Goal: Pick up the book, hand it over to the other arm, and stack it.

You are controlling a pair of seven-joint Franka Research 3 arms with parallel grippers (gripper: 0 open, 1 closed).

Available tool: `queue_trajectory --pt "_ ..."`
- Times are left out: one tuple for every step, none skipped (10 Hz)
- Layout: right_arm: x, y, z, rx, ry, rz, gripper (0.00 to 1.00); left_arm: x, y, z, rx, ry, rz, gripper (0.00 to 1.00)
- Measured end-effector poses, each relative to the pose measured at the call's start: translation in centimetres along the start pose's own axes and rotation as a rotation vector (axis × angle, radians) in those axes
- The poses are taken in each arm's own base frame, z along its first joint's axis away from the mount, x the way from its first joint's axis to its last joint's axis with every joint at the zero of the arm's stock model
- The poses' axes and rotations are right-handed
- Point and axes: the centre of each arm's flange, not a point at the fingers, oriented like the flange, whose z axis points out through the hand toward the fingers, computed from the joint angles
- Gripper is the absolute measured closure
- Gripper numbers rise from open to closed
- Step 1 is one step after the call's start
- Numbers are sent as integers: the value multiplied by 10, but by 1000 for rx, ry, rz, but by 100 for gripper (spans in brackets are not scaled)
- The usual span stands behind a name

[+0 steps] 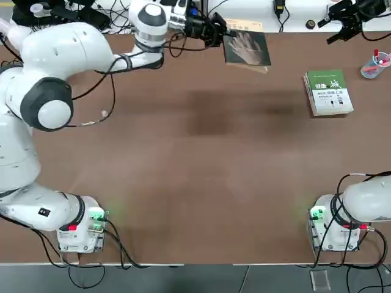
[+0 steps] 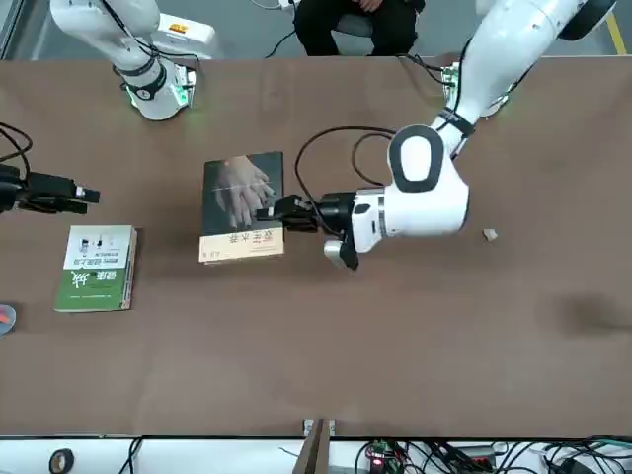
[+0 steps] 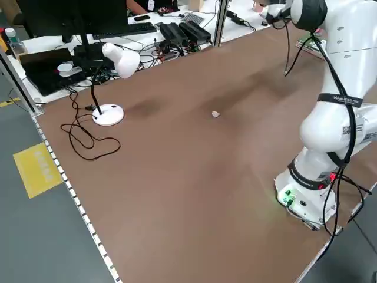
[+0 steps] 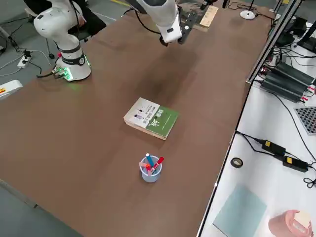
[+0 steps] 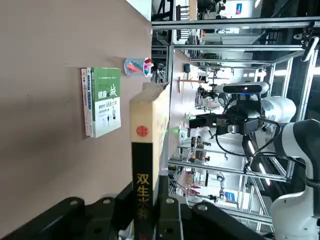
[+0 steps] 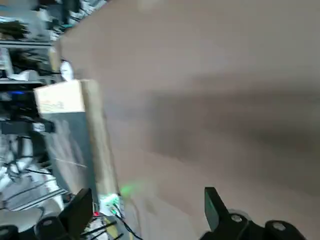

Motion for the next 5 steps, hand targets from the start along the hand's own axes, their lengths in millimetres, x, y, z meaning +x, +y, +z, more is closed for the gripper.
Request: queue_trajectory --pt "0 6 5 29 8 -13 1 -5 1 8 4 7 -1 81" --pt "-1 12 8 56 11 -25 1 -9 0 15 8 11 -1 81" --pt "-2 19 12 84 14 -40 1 -12 -1 20 13 12 -3 81" --pt "-3 25 16 119 19 -57 1 -14 -2 25 17 17 -6 81" --pt "-5 34 22 160 27 -74 1 -16 -4 29 19 24 -11 81"
